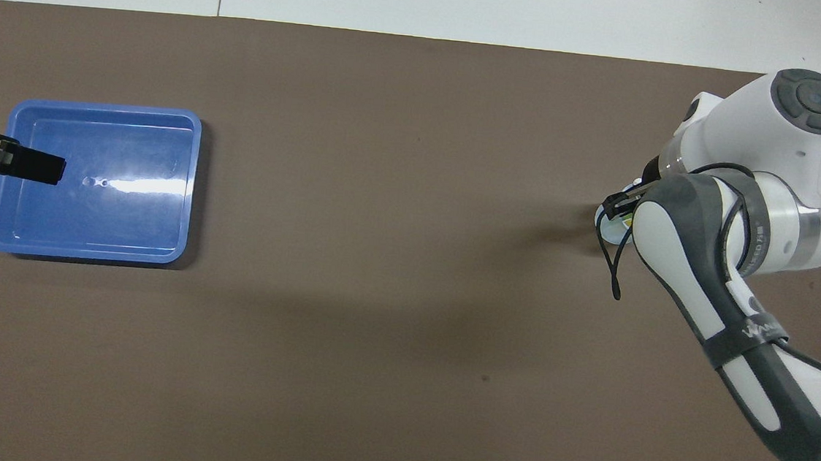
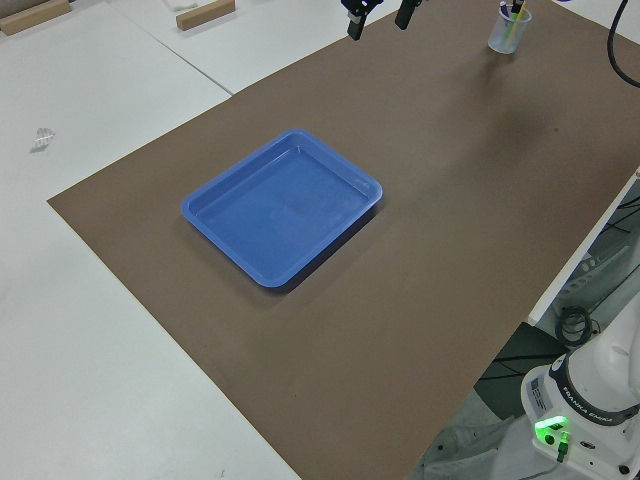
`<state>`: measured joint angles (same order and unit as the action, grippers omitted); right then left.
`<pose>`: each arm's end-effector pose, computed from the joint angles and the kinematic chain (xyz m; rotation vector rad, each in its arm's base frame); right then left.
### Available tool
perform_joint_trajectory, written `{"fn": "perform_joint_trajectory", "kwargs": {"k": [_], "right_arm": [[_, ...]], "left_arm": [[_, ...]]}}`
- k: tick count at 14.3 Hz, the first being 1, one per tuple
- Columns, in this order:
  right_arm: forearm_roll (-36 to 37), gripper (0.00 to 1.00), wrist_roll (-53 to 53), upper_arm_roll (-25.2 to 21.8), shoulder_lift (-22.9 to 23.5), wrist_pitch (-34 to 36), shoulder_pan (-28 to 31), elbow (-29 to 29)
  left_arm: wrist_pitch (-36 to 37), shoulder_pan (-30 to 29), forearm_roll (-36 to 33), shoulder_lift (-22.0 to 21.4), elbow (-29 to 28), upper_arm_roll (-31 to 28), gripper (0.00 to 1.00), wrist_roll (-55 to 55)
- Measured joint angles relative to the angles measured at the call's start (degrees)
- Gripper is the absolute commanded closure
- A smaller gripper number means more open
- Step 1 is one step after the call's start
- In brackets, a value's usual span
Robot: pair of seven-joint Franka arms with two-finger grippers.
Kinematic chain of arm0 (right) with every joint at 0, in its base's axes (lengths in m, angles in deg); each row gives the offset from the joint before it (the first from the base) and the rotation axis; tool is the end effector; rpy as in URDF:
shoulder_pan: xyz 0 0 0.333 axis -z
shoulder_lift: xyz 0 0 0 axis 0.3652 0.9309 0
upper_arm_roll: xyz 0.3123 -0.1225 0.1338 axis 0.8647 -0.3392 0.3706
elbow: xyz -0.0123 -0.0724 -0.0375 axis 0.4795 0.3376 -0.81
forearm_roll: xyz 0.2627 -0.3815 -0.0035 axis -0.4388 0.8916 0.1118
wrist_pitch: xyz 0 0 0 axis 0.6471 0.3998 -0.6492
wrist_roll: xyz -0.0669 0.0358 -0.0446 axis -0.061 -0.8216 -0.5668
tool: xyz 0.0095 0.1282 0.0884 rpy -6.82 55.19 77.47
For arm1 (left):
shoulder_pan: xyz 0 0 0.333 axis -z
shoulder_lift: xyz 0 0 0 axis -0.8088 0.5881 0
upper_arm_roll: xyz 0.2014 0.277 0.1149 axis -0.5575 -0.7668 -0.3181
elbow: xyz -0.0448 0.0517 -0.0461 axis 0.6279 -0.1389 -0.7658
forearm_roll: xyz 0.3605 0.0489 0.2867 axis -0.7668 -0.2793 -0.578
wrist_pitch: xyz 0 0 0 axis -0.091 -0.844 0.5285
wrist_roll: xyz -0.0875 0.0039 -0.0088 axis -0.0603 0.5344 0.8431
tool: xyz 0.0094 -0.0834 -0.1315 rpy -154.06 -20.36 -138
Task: Right arm passes pens to left for tray arrangement
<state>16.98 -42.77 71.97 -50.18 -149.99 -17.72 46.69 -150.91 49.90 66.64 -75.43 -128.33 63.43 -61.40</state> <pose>0.7092 0.0784 0.3744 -3.0666 -0.6047 0.1164 0.6176 -0.0544 0.6374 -3.0334 0.4298 -0.1840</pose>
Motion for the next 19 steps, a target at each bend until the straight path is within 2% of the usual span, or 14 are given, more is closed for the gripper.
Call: {"fn": "perform_joint_trajectory", "kwargs": {"k": [4,10,12,14,15,16,19], "right_arm": [[2.0,0.49,0.0,-0.2,0.1,-0.1,0.5,0.2],[2.4,0.57,0.0,-0.2,0.1,-0.6,0.4,1.4],[2.4,0.68,0.0,-0.3,0.1,-0.7,0.4,1.6],[2.5,0.9,0.0,-0.3,0.1,-0.7,0.4,1.7],[2.5,0.96,0.0,-0.3,0.1,-0.7,0.4,1.8],[2.5,1.0,0.0,-0.3,0.1,-0.7,0.4,1.8],[2.5,1.0,0.0,-0.3,0.1,-0.7,0.4,1.8]], "left_arm": [[0.0,0.0,0.0,0.0,0.0,0.0,0.0,0.0],[0.0,0.0,0.0,0.0,0.0,0.0,0.0,0.0],[0.0,0.0,0.0,0.0,0.0,0.0,0.0,0.0],[0.0,0.0,0.0,0.0,0.0,0.0,0.0,0.0],[0.0,0.0,0.0,0.0,0.0,0.0,0.0,0.0],[0.0,0.0,0.0,0.0,0.0,0.0,0.0,0.0],[0.0,0.0,0.0,0.0,0.0,0.0,0.0,0.0]]}}
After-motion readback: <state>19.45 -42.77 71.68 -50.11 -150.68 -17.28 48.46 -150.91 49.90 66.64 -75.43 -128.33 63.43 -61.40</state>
